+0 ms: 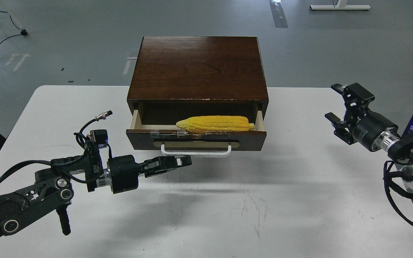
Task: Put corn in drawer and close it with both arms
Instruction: 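Push the drawer front with the left gripper toward the chest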
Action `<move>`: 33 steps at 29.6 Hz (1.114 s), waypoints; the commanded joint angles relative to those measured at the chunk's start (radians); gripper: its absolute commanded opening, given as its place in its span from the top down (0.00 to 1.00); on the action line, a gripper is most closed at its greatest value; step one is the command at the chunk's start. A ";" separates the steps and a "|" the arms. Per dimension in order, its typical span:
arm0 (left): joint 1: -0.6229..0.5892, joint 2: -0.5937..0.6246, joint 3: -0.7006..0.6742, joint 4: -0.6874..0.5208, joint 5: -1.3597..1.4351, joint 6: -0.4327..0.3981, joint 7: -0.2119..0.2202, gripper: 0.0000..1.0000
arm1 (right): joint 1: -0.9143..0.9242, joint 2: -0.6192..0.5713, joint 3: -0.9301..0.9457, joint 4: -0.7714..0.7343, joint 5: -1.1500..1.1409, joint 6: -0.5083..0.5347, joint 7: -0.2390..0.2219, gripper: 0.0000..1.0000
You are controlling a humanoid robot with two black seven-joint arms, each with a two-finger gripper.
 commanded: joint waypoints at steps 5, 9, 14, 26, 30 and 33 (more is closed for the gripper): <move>-0.014 -0.018 0.001 0.027 -0.007 0.001 0.000 1.00 | -0.006 0.000 0.000 0.001 0.000 0.000 0.000 0.00; -0.028 -0.027 0.001 0.044 -0.007 0.001 0.000 1.00 | -0.012 0.000 0.001 0.001 0.000 0.000 0.000 0.00; -0.034 -0.044 0.001 0.065 -0.009 -0.001 0.000 1.00 | -0.017 0.000 0.000 0.001 0.000 0.000 0.000 0.00; -0.051 -0.060 0.001 0.111 -0.029 0.005 0.000 1.00 | -0.031 0.009 0.001 0.001 0.000 -0.002 0.000 0.00; -0.062 -0.073 0.001 0.126 -0.029 0.004 0.000 1.00 | -0.035 0.016 0.001 -0.001 0.000 -0.002 0.000 0.00; -0.062 -0.074 0.001 0.137 -0.029 0.004 0.000 1.00 | -0.035 0.016 0.001 -0.001 0.000 -0.008 0.000 0.00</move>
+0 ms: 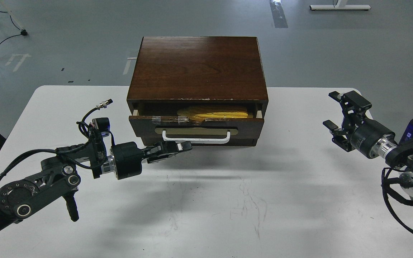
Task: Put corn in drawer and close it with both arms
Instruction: 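Push the drawer front with the left gripper toward the chest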
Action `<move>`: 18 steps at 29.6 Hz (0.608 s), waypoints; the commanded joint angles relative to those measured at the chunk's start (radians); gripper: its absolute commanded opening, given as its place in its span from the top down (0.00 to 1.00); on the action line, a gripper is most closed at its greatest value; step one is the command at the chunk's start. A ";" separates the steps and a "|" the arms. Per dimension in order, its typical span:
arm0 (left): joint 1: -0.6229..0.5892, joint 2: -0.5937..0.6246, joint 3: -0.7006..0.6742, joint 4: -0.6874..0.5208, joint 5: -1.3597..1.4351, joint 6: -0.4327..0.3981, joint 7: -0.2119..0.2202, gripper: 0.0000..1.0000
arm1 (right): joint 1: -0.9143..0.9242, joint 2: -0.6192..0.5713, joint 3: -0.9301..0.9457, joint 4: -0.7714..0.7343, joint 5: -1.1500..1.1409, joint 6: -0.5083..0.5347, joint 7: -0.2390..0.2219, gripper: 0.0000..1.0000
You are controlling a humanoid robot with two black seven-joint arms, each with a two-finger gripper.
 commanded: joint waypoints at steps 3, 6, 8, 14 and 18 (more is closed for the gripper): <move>-0.003 -0.003 -0.001 0.031 -0.005 0.002 0.000 1.00 | -0.002 0.001 0.000 0.001 0.000 -0.011 0.000 0.00; -0.004 -0.003 -0.001 0.036 -0.014 0.002 0.000 1.00 | -0.005 0.001 0.000 0.000 0.000 -0.011 0.000 0.00; -0.017 -0.004 0.000 0.038 -0.014 0.002 0.000 1.00 | -0.013 0.001 0.000 0.000 0.000 -0.011 0.000 0.00; -0.026 -0.017 -0.001 0.068 -0.015 0.002 0.000 1.00 | -0.014 0.001 0.000 0.001 0.000 -0.012 0.000 0.00; -0.027 -0.018 -0.001 0.074 -0.015 0.004 0.000 1.00 | -0.016 0.002 0.000 0.001 0.000 -0.012 0.000 0.00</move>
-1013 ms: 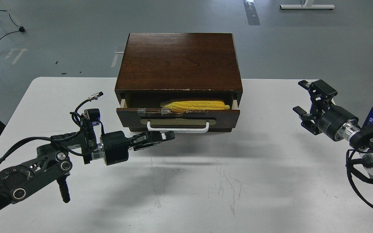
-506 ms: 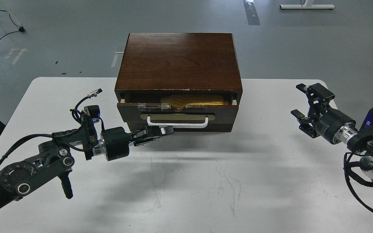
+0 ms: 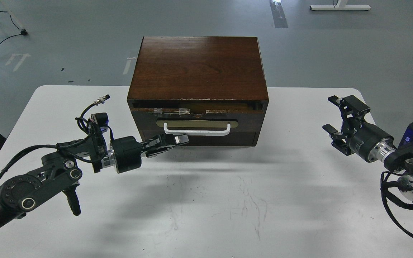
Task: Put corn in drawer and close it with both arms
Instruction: 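Push the drawer front with the left gripper toward the chest, then hold the left gripper against the closed drawer front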
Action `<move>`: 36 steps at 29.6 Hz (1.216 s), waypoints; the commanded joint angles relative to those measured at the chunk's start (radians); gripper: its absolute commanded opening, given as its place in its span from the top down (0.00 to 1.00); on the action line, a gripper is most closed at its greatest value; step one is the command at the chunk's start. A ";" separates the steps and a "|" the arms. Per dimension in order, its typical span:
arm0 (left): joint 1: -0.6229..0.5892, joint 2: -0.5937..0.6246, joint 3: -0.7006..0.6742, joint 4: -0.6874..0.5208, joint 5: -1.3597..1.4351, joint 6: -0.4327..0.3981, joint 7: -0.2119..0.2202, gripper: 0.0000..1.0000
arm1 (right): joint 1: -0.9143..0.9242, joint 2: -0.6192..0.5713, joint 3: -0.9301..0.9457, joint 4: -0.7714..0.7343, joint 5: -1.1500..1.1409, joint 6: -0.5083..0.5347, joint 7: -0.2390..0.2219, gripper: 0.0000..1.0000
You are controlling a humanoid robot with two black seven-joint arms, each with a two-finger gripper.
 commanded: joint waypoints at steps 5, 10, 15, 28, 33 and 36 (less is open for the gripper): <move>-0.010 -0.002 0.000 0.011 -0.001 0.000 0.000 1.00 | -0.006 0.001 0.000 0.001 0.000 0.000 0.000 0.00; -0.011 -0.002 0.000 0.012 -0.004 0.000 0.000 1.00 | -0.008 0.001 0.000 0.001 0.000 0.000 0.000 0.00; -0.013 -0.002 0.000 0.028 -0.026 0.002 0.000 1.00 | -0.008 0.001 0.000 0.001 0.000 0.000 0.000 0.00; -0.021 -0.002 0.003 0.052 -0.029 -0.012 0.000 1.00 | -0.009 0.001 0.000 0.002 0.000 0.000 0.000 0.00; -0.027 -0.008 0.001 0.055 -0.040 -0.007 0.000 1.00 | -0.009 0.001 0.000 0.002 0.000 0.000 0.000 0.00; -0.038 -0.009 0.001 0.057 -0.040 -0.004 0.000 1.00 | -0.011 0.001 0.000 0.002 0.000 0.000 0.000 0.00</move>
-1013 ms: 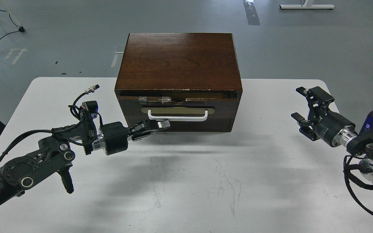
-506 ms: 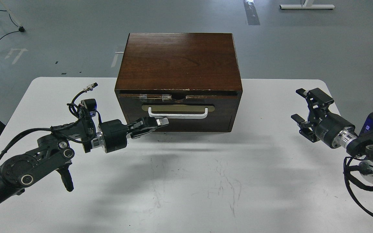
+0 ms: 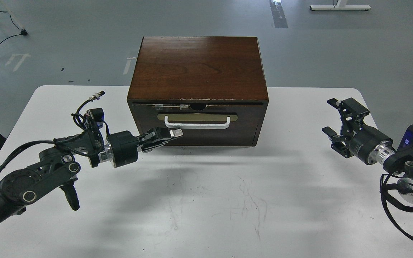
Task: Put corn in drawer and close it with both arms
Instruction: 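Hold the left gripper against the closed drawer front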
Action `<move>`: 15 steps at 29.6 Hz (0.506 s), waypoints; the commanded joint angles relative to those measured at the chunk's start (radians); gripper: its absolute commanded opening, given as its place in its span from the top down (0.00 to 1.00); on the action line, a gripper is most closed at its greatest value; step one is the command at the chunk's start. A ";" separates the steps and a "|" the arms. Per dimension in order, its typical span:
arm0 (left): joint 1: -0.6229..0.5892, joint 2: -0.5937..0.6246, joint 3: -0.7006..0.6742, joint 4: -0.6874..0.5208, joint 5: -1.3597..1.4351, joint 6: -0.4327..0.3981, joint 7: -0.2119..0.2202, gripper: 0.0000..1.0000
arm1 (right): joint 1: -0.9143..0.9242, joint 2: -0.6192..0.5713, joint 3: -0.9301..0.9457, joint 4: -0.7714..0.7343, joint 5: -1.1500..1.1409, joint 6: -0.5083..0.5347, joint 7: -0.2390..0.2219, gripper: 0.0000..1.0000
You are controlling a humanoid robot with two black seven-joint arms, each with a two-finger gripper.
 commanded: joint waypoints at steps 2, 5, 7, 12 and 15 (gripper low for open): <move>-0.012 -0.002 -0.001 0.002 -0.002 0.001 0.000 1.00 | -0.003 -0.002 0.000 0.000 0.000 0.000 0.000 0.00; -0.012 -0.002 0.001 0.007 -0.002 -0.001 0.000 1.00 | -0.006 0.000 0.000 0.000 0.000 0.000 0.000 0.00; -0.012 -0.003 0.002 0.007 -0.002 -0.004 0.000 1.00 | -0.008 0.000 0.000 0.000 0.000 0.000 0.000 0.00; 0.000 0.006 0.017 -0.013 -0.007 -0.050 0.000 1.00 | -0.008 0.000 0.000 0.001 0.000 0.000 0.000 0.00; 0.010 0.030 0.016 -0.045 -0.007 -0.080 0.000 1.00 | -0.008 -0.002 0.000 0.001 0.000 0.000 0.000 0.00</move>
